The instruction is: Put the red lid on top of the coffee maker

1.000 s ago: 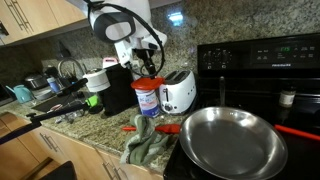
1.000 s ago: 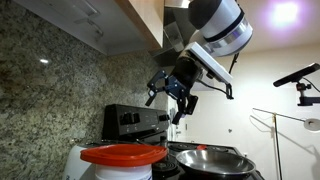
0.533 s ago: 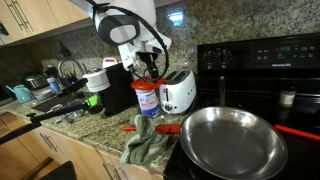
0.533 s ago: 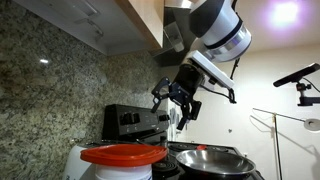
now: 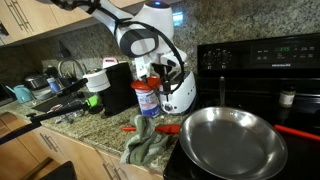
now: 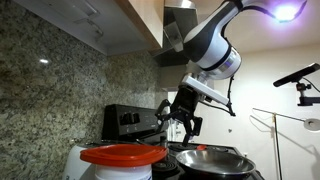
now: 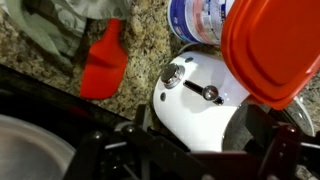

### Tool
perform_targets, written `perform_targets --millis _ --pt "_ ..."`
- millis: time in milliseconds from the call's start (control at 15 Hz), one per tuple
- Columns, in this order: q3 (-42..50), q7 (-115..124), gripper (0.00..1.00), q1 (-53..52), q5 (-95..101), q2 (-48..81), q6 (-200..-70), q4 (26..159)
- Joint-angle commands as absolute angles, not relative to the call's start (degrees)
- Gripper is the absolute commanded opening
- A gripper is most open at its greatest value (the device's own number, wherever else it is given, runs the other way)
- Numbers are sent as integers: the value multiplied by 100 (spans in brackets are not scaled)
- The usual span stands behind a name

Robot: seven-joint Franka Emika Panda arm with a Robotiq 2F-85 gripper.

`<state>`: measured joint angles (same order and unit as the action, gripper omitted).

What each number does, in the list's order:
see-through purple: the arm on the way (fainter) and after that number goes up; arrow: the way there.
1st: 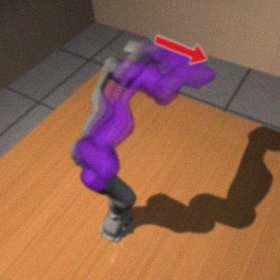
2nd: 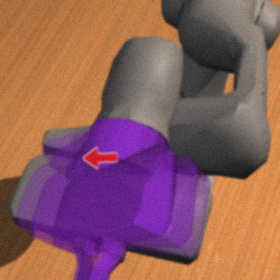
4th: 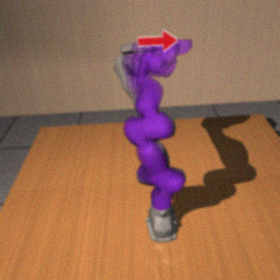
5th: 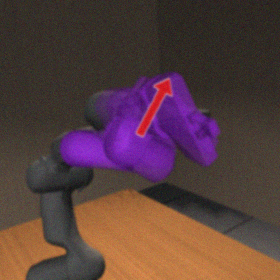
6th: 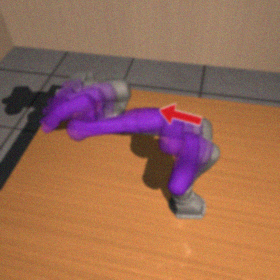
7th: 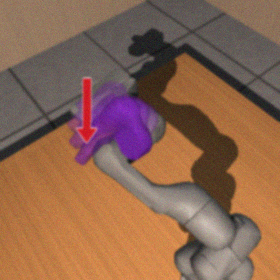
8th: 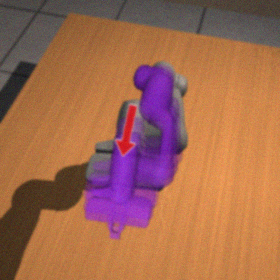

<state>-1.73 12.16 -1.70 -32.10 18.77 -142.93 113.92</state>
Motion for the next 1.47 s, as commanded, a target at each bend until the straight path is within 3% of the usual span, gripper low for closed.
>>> perform_targets --millis 0,933,1400 --pt "-253 1448 100 -13 -3113 2008 -13238 10972" --pt "-298 685 100 233 -3909 2379 -11373 10264" --pt "-385 -93 100 222 -4353 2467 -11946 10438"
